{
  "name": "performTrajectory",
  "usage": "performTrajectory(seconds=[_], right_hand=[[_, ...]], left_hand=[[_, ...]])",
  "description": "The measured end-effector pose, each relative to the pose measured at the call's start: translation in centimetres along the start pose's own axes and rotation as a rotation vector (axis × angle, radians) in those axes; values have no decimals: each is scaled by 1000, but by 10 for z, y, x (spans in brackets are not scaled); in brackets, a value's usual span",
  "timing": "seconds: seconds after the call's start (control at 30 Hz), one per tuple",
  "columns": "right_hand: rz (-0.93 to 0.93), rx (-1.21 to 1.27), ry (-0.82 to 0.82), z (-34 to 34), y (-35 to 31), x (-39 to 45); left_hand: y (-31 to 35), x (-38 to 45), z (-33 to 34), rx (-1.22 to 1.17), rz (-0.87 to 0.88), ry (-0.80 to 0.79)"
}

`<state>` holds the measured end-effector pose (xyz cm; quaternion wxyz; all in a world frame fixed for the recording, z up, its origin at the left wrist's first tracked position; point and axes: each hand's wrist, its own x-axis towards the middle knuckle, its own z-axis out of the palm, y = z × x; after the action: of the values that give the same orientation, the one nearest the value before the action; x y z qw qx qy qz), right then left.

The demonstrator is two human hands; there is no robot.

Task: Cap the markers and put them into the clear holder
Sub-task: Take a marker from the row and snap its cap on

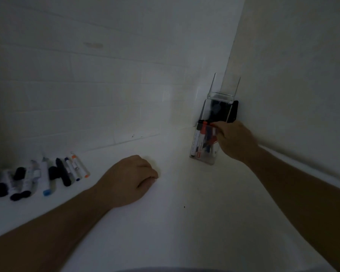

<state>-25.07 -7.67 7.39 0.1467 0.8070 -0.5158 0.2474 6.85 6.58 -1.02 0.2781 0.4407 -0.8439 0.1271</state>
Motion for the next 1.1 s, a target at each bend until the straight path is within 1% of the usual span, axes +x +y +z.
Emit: performTrajectory(seconds=[0.13, 0.17, 0.23, 0.3, 0.33, 0.37, 0.47, 0.53, 0.6, 0.67, 0.73, 0.8, 0.87, 0.9, 1.03, 1.1], right_hand=[[44, 50, -5, -2, -6, -4], [75, 79, 30, -3, -9, -6], [92, 96, 183, -6, -20, -12], [13, 91, 305, -4, -38, -20], [-42, 115, 317, -2, -50, -24], [-89, 163, 292, 3, -64, -28], [-129, 371, 65, 19, -114, -32], [-165, 468, -50, 33, -148, -32], [-263, 527, -146, 47, -179, -30], [-334, 541, -255, 56, -211, -28], [-378, 550, -343, 61, -242, -27], [-401, 576, -420, 67, -268, -25], [-430, 590, -464, 73, -285, -22], [-453, 585, -463, 76, -291, -21], [-563, 543, -423, 84, -302, -16], [-604, 505, -398, 87, -304, -13]], left_hand=[[0, 1, 0, -7, 17, 4], [-1, 1, 0, -10, 22, 3], [-2, 1, -1, -5, 28, 1], [-4, 2, -4, -6, 26, 21], [-6, 3, -7, -13, 15, 42], [-8, 4, -11, -16, -3, 67], [-20, 9, -37, 16, -91, 108], [-31, 7, -59, 34, -186, 105], [-46, -1, -80, 50, -279, 94], [-64, -16, -97, 107, -386, 118], [-80, -37, -108, 173, -536, 212], [-90, -55, -113, 138, -732, 326], [-95, -63, -111, 82, -874, 360], [-97, -66, -108, 69, -896, 342], [-101, -69, -100, 59, -919, 225], [-102, -67, -97, 65, -932, 198]])
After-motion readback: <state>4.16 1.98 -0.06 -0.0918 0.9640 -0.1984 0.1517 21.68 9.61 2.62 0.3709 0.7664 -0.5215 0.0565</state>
